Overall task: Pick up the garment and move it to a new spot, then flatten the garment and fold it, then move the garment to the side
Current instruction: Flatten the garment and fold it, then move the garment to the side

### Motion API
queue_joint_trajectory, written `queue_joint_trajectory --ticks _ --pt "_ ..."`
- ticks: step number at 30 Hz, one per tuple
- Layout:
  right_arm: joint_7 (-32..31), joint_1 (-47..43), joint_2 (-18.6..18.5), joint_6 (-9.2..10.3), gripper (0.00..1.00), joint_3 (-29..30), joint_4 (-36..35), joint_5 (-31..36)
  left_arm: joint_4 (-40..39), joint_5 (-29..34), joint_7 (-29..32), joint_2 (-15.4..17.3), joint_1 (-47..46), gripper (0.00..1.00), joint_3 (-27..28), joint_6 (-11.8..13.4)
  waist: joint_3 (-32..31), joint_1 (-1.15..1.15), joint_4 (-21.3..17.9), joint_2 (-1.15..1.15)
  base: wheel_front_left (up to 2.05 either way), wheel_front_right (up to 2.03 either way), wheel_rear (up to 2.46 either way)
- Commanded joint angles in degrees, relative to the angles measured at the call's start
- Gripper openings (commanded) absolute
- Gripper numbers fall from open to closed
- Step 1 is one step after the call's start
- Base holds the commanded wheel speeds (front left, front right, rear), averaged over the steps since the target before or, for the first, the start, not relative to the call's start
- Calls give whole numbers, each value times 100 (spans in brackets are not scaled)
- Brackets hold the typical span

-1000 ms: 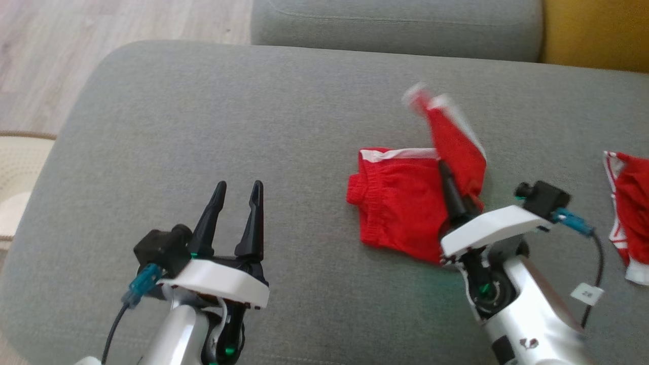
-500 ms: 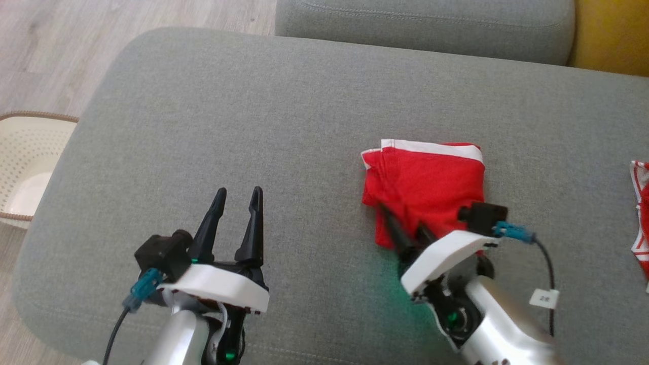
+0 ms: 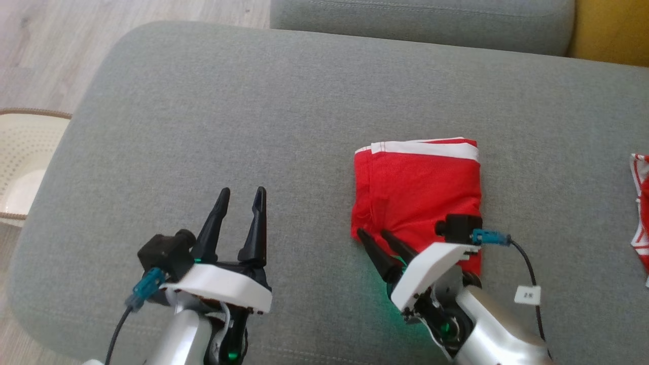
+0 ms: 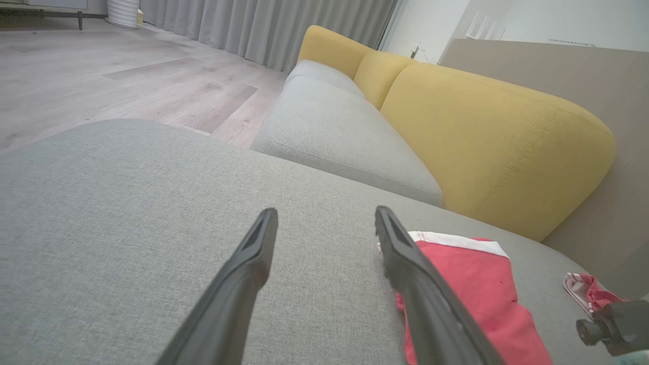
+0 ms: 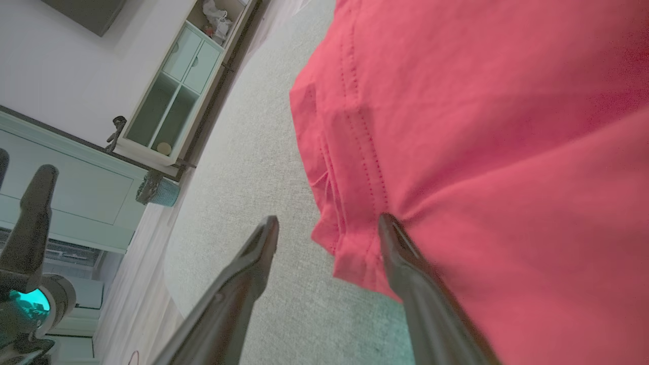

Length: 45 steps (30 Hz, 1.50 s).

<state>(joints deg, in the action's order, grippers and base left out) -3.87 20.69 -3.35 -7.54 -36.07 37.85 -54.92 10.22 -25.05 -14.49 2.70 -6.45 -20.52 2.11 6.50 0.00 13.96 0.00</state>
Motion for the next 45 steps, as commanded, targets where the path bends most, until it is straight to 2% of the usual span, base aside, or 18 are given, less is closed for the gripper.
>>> queue_joint_trajectory --ticks 1,7,11,15,21,25,29,33,45 --pt "18 279 47 5 100 -130 -96 -39 -174 -41 -51 18 -269 100 149 42 5 0 -39 0 0 0 0" --pt "309 535 47 5 100 -41 -130 -120 -182 18 -51 18 -282 100 262 36 -64 0 -289 0 0 0 0" --pt "642 674 43 5 100 315 -163 277 -229 66 -51 18 -281 100 364 15 -163 0 -528 0 0 0 0" --pt "987 670 -200 5 100 748 -325 1213 -293 102 -51 18 -277 100 452 5 -234 0 -783 0 0 0 0" --pt "1433 183 -478 5 100 1807 -846 2963 -350 121 -51 18 -301 100 490 -4 -294 0 -1071 0 0 0 0" --pt "1459 -340 -479 5 100 2479 -1514 3961 -348 148 -51 18 -322 100 460 -21 -292 0 -1177 0 0 0 0" --pt "1402 -878 -334 5 100 3032 -2159 4666 -266 212 -51 18 -279 100 441 -48 -319 0 -1227 0 0 0 0" --pt "1328 -1347 -103 5 100 3373 -2659 4991 -146 292 -51 18 -114 100 402 -73 -354 0 -1248 0 0 0 0" --pt "1251 -1628 35 5 100 3528 -3004 5162 -107 294 -51 18 -3 100 414 -101 -358 0 -1191 0 0 0 0"
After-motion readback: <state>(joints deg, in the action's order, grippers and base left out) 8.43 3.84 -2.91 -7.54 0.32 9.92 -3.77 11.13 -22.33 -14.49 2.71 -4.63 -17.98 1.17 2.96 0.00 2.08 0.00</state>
